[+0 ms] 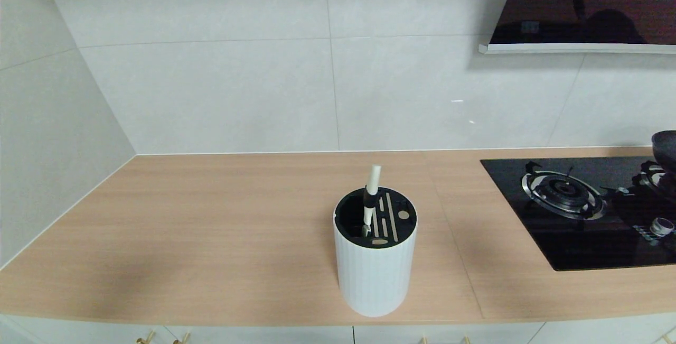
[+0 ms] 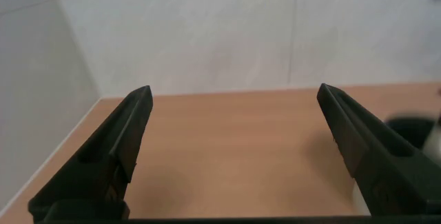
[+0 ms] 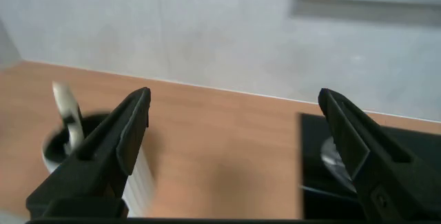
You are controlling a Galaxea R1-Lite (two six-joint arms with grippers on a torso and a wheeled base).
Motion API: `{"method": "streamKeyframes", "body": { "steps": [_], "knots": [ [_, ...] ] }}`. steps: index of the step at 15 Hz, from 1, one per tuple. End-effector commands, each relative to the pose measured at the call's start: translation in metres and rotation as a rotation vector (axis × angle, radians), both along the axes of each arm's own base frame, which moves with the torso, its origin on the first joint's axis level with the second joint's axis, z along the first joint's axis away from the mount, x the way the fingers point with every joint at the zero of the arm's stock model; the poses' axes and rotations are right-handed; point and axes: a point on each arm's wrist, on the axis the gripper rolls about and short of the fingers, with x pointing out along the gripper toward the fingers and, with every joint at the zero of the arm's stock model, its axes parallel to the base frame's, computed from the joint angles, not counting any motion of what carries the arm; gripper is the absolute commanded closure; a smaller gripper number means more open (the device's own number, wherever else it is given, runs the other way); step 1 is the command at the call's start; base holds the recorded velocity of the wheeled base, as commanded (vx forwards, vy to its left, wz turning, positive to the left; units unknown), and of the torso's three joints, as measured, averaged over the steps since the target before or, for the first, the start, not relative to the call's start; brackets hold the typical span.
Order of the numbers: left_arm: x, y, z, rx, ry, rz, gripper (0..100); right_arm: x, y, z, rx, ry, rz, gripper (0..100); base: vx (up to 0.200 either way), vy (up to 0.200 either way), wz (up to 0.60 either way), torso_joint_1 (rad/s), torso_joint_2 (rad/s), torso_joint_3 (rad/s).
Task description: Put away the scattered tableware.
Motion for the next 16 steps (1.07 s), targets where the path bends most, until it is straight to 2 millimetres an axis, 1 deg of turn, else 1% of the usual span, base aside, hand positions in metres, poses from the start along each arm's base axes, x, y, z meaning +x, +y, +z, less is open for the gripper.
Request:
{"method": "streamKeyframes", "body": {
  "steps": [1, 2, 3, 4, 5, 6, 7, 8, 9, 10, 11, 12, 13, 14, 15, 16],
  "knots": [
    [-0.057, 0.016, -0.01, -0.031, -0.14, 0.065, 0, -0.06, -0.02, -0.019, -0.002, -0.077, -0.098, 0, 0.0, 0.0, 0.0, 0.0, 0.0, 0.0],
    [-0.07, 0.017, -0.017, -0.03, -0.166, 0.083, 0, -0.079, -0.024, -0.031, -0.001, -0.098, -0.163, 0, 0.0, 0.0, 0.0, 0.0, 0.0, 0.0],
    [-0.077, 0.018, -0.021, -0.028, -0.176, 0.094, 0, -0.09, -0.024, -0.036, -0.001, -0.106, -0.189, 0, 0.0, 0.0, 0.0, 0.0, 0.0, 0.0],
    [-0.077, 0.018, -0.021, -0.028, -0.176, 0.094, 0, -0.09, -0.024, -0.036, -0.001, -0.106, -0.189, 0, 0.0, 0.0, 0.0, 0.0, 0.0, 0.0],
    [-0.088, 0.017, -0.029, -0.035, -0.193, 0.131, 0, -0.108, -0.025, -0.047, 0.007, -0.147, -0.242, 0, 0.0, 0.0, 0.0, 0.0, 0.0, 0.0],
    [-0.09, 0.015, -0.035, -0.036, -0.193, 0.159, 0, -0.115, -0.024, -0.054, 0.007, -0.162, -0.258, 0, 0.0, 0.0, 0.0, 0.0, 0.0, 0.0],
    [-0.087, 0.014, -0.039, -0.054, -0.187, 0.174, 0, -0.119, -0.024, -0.06, 0.005, -0.161, -0.267, 0, 0.0, 0.0, 0.0, 0.0, 0.0, 0.0],
    [-0.087, 0.013, -0.039, -0.056, -0.187, 0.175, 0, -0.12, -0.024, -0.061, 0.005, -0.159, -0.267, 0, 0.0, 0.0, 0.0, 0.0, 0.0, 0.0],
    [-0.09, 0.009, -0.046, -0.079, -0.202, 0.216, 0, -0.124, -0.023, -0.07, 0.012, -0.163, -0.283, 0, 0.0, 0.0, 0.0, 0.0, 0.0, 0.0],
    [-0.093, 0.008, -0.052, -0.073, -0.208, 0.212, 0, -0.126, -0.022, -0.074, 0.022, -0.168, -0.287, 0, 0.0, 0.0, 0.0, 0.0, 0.0, 0.0],
    [-0.094, 0.006, -0.062, -0.06, -0.195, 0.203, 0, -0.126, -0.022, -0.08, 0.031, -0.168, -0.289, 0, 0.0, 0.0, 0.0, 0.0, 0.0, 0.0],
    [-0.086, 0.006, -0.075, -0.066, -0.137, 0.218, 0, -0.116, -0.022, -0.096, 0.029, -0.103, -0.292, 0, 0.0, 0.0, 0.0, 0.0, 0.0, 0.0],
    [-0.08, 0.006, -0.084, -0.072, -0.104, 0.215, 0, -0.11, -0.022, -0.107, 0.042, -0.059, -0.282, 0, 0.0, 0.0, 0.0, 0.0, 0.0, 0.0],
    [-0.073, 0.006, -0.097, -0.079, -0.054, 0.203, 0, -0.101, -0.021, -0.127, 0.057, 0.019, -0.237, 0, 0.0, 0.0, 0.0, 0.0, 0.0, 0.0],
    [-0.067, 0.005, -0.109, -0.084, -0.009, 0.177, 0, -0.096, -0.02, -0.14, 0.075, 0.069, -0.202, 0, 0.0, 0.0, 0.0, 0.0, 0.0, 0.0],
    [-0.061, 0.004, -0.122, -0.1, 0.037, 0.129, 0, -0.093, -0.02, -0.149, 0.107, 0.106, -0.183, 0, 0.0, 0.0, 0.0, 0.0, 0.0, 0.0]
  ]
}}
